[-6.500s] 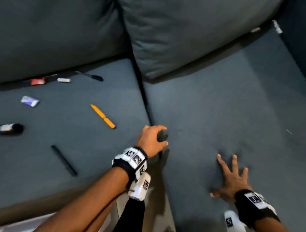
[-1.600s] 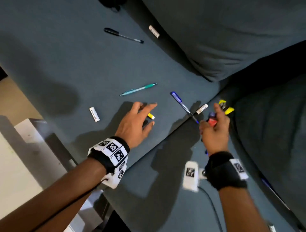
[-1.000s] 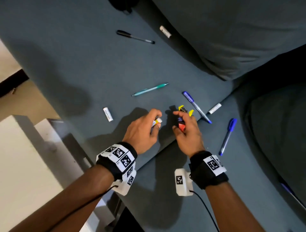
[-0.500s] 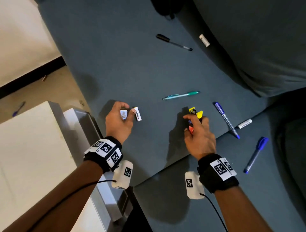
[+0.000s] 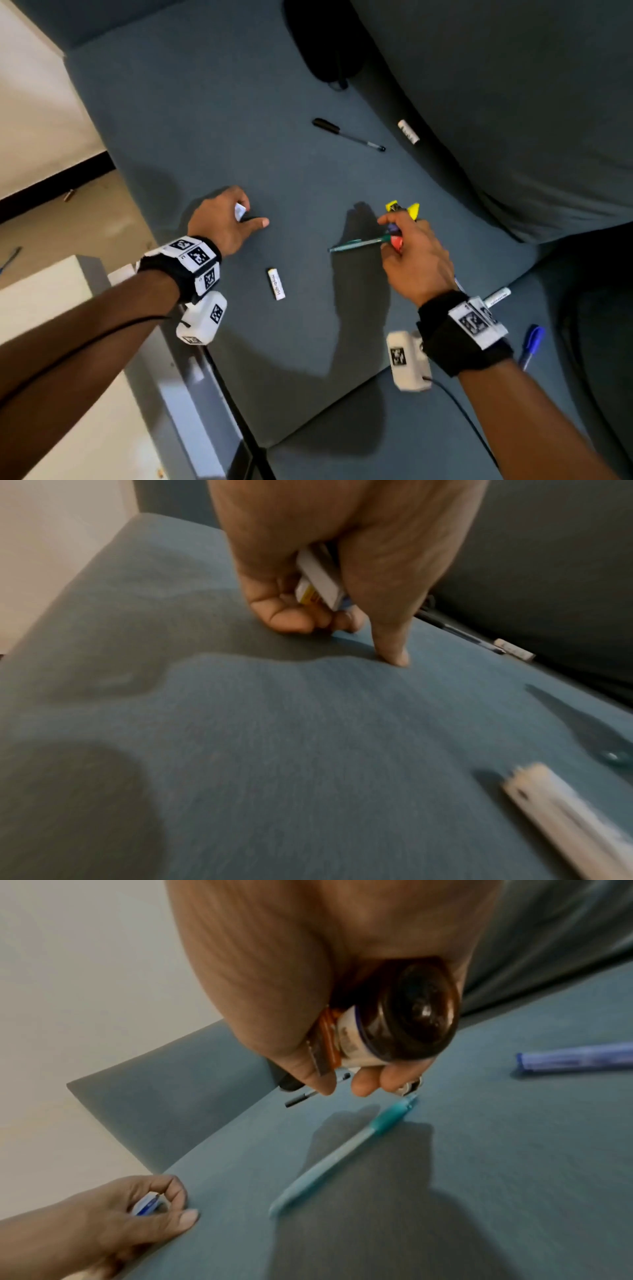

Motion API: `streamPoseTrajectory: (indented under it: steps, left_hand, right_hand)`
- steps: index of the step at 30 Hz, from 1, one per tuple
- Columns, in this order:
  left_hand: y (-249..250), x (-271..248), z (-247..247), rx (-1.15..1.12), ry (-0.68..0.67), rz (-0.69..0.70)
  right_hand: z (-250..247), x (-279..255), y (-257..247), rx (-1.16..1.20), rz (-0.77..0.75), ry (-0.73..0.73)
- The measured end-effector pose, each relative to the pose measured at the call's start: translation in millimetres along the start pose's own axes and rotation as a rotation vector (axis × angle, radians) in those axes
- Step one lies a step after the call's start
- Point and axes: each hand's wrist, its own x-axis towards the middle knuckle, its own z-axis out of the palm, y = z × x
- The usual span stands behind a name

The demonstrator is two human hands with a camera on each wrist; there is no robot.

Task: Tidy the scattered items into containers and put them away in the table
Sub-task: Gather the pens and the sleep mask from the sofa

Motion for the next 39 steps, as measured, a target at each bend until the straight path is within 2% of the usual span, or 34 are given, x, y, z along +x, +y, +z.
streamPoseTrajectory:
  steps: [6,9,12,15,18,22,25,30,33,35,37,39]
  left_hand:
    - [-1.5,40.3,-10.7,0.033,-0.17,-0.089]
    - [2.3,53.7,-14.9,0.082,-0.272,-0.127]
    - [3.0,58.9,-13.4,0.126,-0.286,-0.106]
    - [-0.5,60.0,-11.4,0.156,-0.273,-0.064]
    - [-4.0,60.6,-6.1,0.141,-0.281,-0.083]
    - [-7.2,59.8,1.9,0.099,-0.287,-0.104]
    - [-9.2,62.4,3.5,0.079,-0.307,-0.112]
    - [-11.5,65.0,3.7,0.046,-0.31,-0.124]
    - [-9.7,63.2,3.7,0.037,-0.3,-0.128]
    - [-7.1,62.3,4.4,0.05,-0.279,-0.126]
    - [-6.6,60.4,3.7,0.065,-0.258,-0.115]
    - [-5.4,57.5,4.1,0.099,-0.243,-0.069]
  right_hand:
    - [-15.6,98.4,-37.9,-0.134,-0.023,-0.037]
    - [-16.9,143.1,-66.1,-0.174,-0.081,-0.069]
    - [-17.0,190.4,-102.4,-0.242,-0.173,-0.054]
    - [-17.2,238.0,-144.2,-0.325,-0.246,0.027]
    - [-14.0,290.8,-168.5,-0.394,-0.23,0.047]
    - [10.4,346.2,-172.0,-0.532,-0.127,-0.058]
    - [25.2,358.7,-171.9,-0.618,-0.083,-0.069]
    - [19.4,358.0,-173.7,-0.573,-0.055,-0.115]
    - [21.1,336.6,-170.1,-0.64,-0.106,-0.021]
    - [19.6,313.5,-170.8,-0.665,-0.154,-0.016]
    - [14.2,285.3,-176.1,-0.623,-0.207,-0.005]
    - [8.9,249.0,-179.0,-0.545,-0.318,0.071]
